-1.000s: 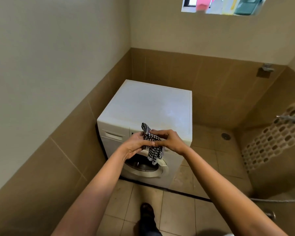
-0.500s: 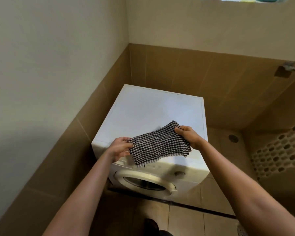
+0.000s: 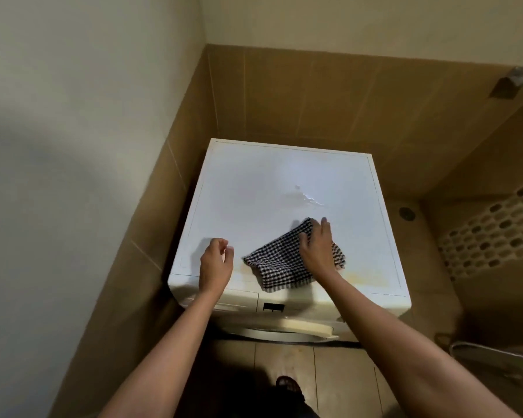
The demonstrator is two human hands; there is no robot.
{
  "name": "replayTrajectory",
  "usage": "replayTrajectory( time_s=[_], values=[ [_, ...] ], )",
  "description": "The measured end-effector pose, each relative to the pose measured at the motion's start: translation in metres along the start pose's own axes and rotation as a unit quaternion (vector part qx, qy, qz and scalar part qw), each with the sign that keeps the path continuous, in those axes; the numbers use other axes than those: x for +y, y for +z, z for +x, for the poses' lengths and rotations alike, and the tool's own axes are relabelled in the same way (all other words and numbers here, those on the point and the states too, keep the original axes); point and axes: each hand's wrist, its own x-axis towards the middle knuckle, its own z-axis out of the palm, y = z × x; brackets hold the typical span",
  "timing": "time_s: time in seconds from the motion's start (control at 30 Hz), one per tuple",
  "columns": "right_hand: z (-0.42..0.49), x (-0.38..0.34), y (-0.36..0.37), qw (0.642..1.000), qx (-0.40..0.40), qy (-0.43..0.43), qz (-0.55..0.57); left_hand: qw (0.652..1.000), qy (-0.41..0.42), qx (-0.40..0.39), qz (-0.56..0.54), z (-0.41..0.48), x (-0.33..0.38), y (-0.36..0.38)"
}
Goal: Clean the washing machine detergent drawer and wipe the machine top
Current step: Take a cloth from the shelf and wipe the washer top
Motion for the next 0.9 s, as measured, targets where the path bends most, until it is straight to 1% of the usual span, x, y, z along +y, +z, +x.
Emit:
replayTrajectory(
  time_s=[0.03,0.1,0.17,0.23,0.3,0.33,0.4,0.43,0.5,0.57,0.63,0.7,0.73,0.77,0.8,0.83,0.87,0.9],
  values=[
    [-0.003,-0.006,0.009,1.0,-0.012,-0.017,-0.015,1.0,0.007,0.004,0.012,0.004,-0.007,-0.003],
    [-0.009,-0.018,0.029,0.995,-0.067,-0.035,-0.058,0.999,0.02,0.016,0.042,0.011,-0.018,-0.008],
    [-0.019,-0.031,0.047,0.984,-0.114,-0.04,-0.131,0.996,0.039,0.025,0.073,0.016,-0.027,-0.012],
    [-0.032,-0.041,0.06,0.971,-0.109,-0.046,-0.207,0.993,0.059,0.028,0.094,0.021,-0.033,-0.015],
    [-0.043,-0.047,0.07,0.953,-0.107,-0.034,-0.282,0.989,0.094,0.023,0.11,0.028,-0.04,-0.017],
    [-0.048,-0.048,0.076,0.945,-0.107,-0.011,-0.308,0.986,0.113,0.021,0.117,0.031,-0.043,-0.018],
    [-0.057,-0.055,0.08,0.939,-0.096,0.049,-0.326,0.983,0.14,0.016,0.12,0.038,-0.046,-0.017],
    [-0.06,-0.06,0.079,0.939,-0.086,0.059,-0.329,0.982,0.146,0.012,0.119,0.041,-0.046,-0.016],
    [-0.061,-0.065,0.079,0.941,-0.099,0.059,-0.318,0.981,0.152,0.006,0.117,0.044,-0.045,-0.013],
    [-0.063,-0.067,0.076,0.942,-0.143,0.01,-0.303,0.98,0.157,-0.001,0.122,0.047,-0.046,-0.011],
    [-0.074,-0.064,0.07,0.927,-0.186,-0.056,-0.321,0.979,0.156,-0.004,0.13,0.05,-0.049,-0.012],
    [-0.085,-0.056,0.058,0.904,-0.267,-0.08,-0.325,0.978,0.158,-0.004,0.135,0.053,-0.054,-0.015],
    [-0.086,-0.052,0.051,0.895,-0.309,-0.073,-0.313,0.977,0.161,-0.005,0.137,0.055,-0.056,-0.017],
    [-0.083,-0.049,0.043,0.895,-0.346,-0.059,-0.275,0.976,0.165,-0.006,0.142,0.057,-0.059,-0.019],
    [-0.078,-0.048,0.037,0.912,-0.358,-0.027,-0.197,0.974,0.169,-0.006,0.148,0.059,-0.062,-0.021],
    [-0.07,-0.051,0.03,0.936,-0.335,0.014,-0.105,0.973,0.176,-0.005,0.153,0.061,-0.064,-0.022],
    [-0.062,-0.052,0.027,0.964,-0.26,0.046,-0.025,0.97,0.184,-0.004,0.157,0.063,-0.066,-0.023],
    [-0.053,-0.052,0.029,0.986,-0.152,0.068,0.012,0.968,0.192,-0.005,0.16,0.065,-0.07,-0.024]
  ],
)
